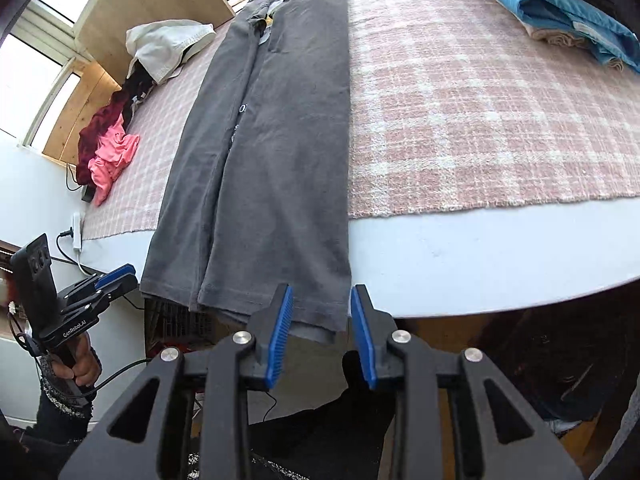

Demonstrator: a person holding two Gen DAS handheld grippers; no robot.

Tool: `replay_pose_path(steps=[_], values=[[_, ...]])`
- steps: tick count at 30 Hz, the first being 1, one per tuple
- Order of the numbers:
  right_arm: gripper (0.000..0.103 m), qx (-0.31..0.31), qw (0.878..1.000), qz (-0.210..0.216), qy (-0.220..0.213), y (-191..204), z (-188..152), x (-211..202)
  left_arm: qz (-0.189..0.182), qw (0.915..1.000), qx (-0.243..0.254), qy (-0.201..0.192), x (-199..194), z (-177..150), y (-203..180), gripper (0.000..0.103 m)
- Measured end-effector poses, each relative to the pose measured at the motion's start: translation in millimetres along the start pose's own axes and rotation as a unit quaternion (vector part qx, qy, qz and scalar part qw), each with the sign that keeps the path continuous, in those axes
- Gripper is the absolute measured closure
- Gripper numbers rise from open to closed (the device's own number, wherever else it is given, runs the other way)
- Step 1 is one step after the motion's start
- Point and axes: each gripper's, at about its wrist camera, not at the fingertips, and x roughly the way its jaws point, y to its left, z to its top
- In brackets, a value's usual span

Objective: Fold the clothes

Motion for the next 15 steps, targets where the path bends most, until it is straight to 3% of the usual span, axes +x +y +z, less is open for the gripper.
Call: replay_pose_path(steps=[4,6,8,11,13,15], values=[[0.072,0.017,1.0,-0.008,0.006,-6,-7,11,-0.009,0.9997,-0.023,0.002,5,2,2,0.077],[0.072,0.007,1.0,0.004,0.007,1,-14,10,-0.034,0.9994,0.004,-0.004,-2,2,-15,0.077],[0.072,-0.003,1.0,0.014,0.006,9,-21,8,-0.051,0.997,0.057,-0.005,0,5,-46,0.077],[0.072,-0.032,0.999,-0.021,-0.024,8,-32,-5,-0.05,0.9854,0.162,0.004,15,5,-98,0.073],[0.072,-0.057,0.997,-0.035,-0.027,9,-38,-5,-0.046,0.9768,0.208,0.018,28,3,-120,0.072],[0.072,-0.076,0.996,-0.046,-0.029,12,-41,-1,-0.038,0.9735,0.222,0.037,43,5,-130,0.072]])
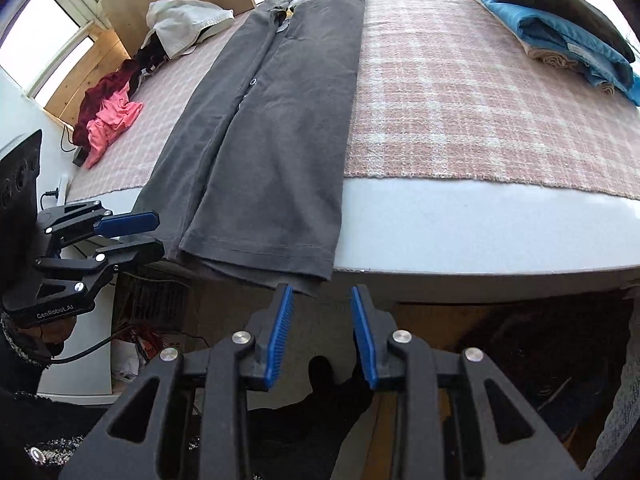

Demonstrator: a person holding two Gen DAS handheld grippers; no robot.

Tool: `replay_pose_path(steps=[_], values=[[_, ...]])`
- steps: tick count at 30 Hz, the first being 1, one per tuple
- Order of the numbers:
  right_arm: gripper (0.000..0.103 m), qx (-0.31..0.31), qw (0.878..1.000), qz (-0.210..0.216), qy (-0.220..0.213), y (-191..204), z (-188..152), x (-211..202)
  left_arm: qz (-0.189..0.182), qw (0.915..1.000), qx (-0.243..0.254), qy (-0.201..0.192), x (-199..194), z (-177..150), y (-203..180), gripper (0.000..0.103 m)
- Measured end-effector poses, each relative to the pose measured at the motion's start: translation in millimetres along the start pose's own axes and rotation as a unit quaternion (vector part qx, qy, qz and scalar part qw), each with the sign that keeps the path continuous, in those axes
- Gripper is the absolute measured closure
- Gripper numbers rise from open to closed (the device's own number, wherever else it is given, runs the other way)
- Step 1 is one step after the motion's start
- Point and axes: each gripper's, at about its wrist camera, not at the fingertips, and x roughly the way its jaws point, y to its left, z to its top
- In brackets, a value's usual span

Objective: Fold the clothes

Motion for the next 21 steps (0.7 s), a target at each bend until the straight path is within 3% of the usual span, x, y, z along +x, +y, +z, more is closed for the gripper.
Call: replay_pose_path(steps=[4,6,7,9,10,16,19,21], values=[[0.072,-0.017,1.0,0.005,-0.01,5,1,10,-0.008,0.9996,-0.017,0.023,17,6,6,0.072],[0.072,-0.023,1.0,0.003,-0.011,6,3,16,-0.006,0.9994,-0.016,0.03,20,6,7,0.08],[0.073,-0.026,1.0,0.002,-0.009,6,4,19,-0.008,0.9994,-0.014,0.03,20,4,7,0.089],[0.083,-0.026,1.0,0.012,-0.008,4,6,21,-0.013,0.9995,-0.012,0.028,18,3,7,0.093],[0.099,-0.027,1.0,0.01,-0.005,3,8,22,-0.014,0.9995,-0.014,0.026,16,3,8,0.094],[0.1,-0.063,0.998,0.013,0.01,10,10,7,-0.022,0.9995,-0.019,0.012,3,3,12,0.097],[0.1,-0.077,0.996,-0.026,0.043,7,5,17,-0.035,0.998,-0.035,0.038,16,-2,18,0.097],[0.1,-0.08,0.993,-0.053,0.069,4,2,25,-0.042,0.9976,-0.043,0.035,11,-3,21,0.096]])
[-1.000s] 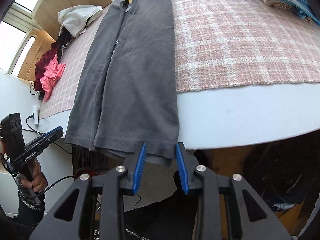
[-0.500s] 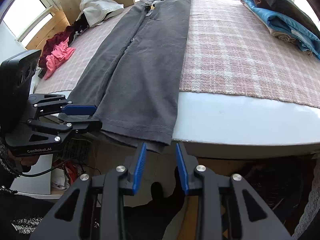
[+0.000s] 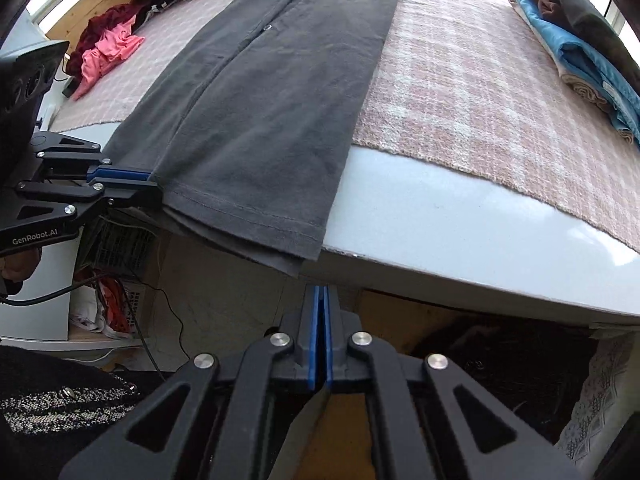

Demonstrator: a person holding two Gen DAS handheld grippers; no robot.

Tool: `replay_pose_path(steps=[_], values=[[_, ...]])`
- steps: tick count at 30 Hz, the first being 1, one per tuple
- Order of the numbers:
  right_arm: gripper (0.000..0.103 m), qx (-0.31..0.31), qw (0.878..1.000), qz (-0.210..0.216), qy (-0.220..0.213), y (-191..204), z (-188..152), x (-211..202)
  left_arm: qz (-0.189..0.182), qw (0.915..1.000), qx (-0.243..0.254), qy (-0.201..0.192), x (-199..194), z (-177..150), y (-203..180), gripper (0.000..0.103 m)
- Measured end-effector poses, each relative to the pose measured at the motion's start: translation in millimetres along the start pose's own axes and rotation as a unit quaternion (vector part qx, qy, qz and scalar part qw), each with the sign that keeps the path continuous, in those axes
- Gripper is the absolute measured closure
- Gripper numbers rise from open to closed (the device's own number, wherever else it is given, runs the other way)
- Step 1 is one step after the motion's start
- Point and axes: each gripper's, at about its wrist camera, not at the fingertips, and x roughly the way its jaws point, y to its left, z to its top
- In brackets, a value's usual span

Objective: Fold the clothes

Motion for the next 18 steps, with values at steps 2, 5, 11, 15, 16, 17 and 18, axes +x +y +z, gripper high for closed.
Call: replay_pose_path(steps=[2,5,11,15,16,17,18], values=[[0.1,0.011,0.999,0.014,-0.027,-1,4,-17,-0.01,0.9999,-0.001,-0.013,-13,-2,0,0.084],[0.094,0.02,0.995,0.049,-0.087,6,18,-44,0.007,0.9996,0.002,-0.028,-29,-6,-1,0.08],[0.084,0.005,0.99,0.086,-0.116,51,68,-17,0.067,0.9968,-0.014,-0.041,-50,-28,13,0.08],[0.084,-0.031,0.991,0.098,-0.085,76,77,8,0.081,0.9938,-0.063,-0.043,-63,-52,39,0.08],[0.084,-0.052,0.993,0.082,-0.068,81,73,14,0.079,0.9926,-0.081,-0.044,-64,-58,47,0.08],[0.087,-0.072,0.994,0.066,-0.051,86,70,20,0.078,0.991,-0.099,-0.044,-66,-64,56,0.079],[0.087,-0.088,0.993,0.05,-0.053,88,65,15,0.077,0.9892,-0.117,-0.044,-67,-71,65,0.078]])
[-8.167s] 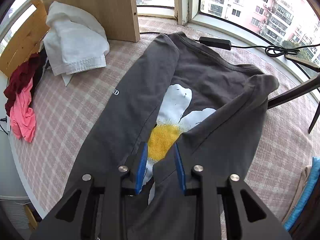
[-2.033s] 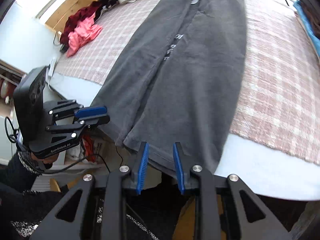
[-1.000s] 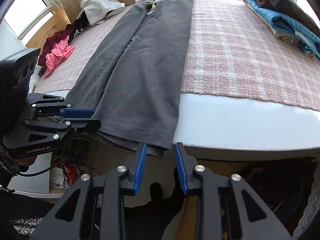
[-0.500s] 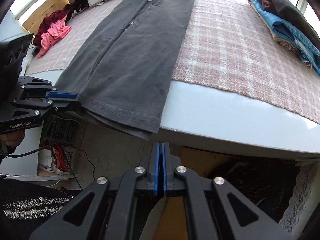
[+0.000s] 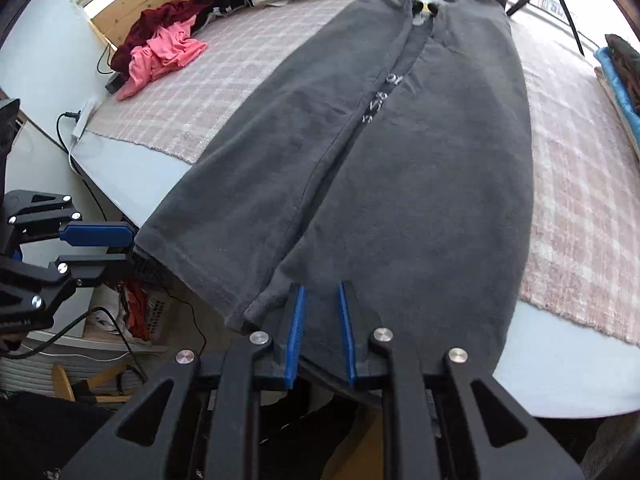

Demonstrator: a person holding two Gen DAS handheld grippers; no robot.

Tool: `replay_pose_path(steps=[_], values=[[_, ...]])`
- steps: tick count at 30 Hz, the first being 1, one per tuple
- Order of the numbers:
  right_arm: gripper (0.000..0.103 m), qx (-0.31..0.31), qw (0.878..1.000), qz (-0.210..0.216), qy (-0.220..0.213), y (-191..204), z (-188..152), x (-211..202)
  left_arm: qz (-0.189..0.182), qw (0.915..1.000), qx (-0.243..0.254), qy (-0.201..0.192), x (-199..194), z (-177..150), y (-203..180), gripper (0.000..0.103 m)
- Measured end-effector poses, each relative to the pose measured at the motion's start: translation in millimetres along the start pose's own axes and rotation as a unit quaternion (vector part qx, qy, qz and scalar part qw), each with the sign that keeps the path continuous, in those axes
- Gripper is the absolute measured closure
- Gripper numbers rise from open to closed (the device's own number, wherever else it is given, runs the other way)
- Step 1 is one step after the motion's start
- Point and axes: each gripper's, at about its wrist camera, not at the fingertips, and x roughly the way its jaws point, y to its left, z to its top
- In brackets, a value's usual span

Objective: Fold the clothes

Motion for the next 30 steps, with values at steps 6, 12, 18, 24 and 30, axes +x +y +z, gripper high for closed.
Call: replay_pose_path(steps=[6,12,18,24,30], values=[[0.085,0.018,0.999,0.031,-0.026,5,5,-22,-0.023,0.9967,-0.078,0.0,9,-7,29,0.078],[0.085,0.015,0.997,0.068,-0.04,29,26,-5,-0.022,0.9976,-0.048,-0.044,3,8,16,0.078],[0.086,-0.015,0.998,0.054,0.021,45,36,23,-0.035,0.9992,-0.007,-0.015,28,6,6,0.08],[0.086,-0.021,0.996,0.091,-0.015,58,67,13,-0.02,0.9993,-0.024,-0.023,11,-4,16,0.08],[0.086,-0.074,0.994,0.079,0.034,84,75,50,-0.022,0.9971,-0.062,-0.037,-11,-14,37,0.078]])
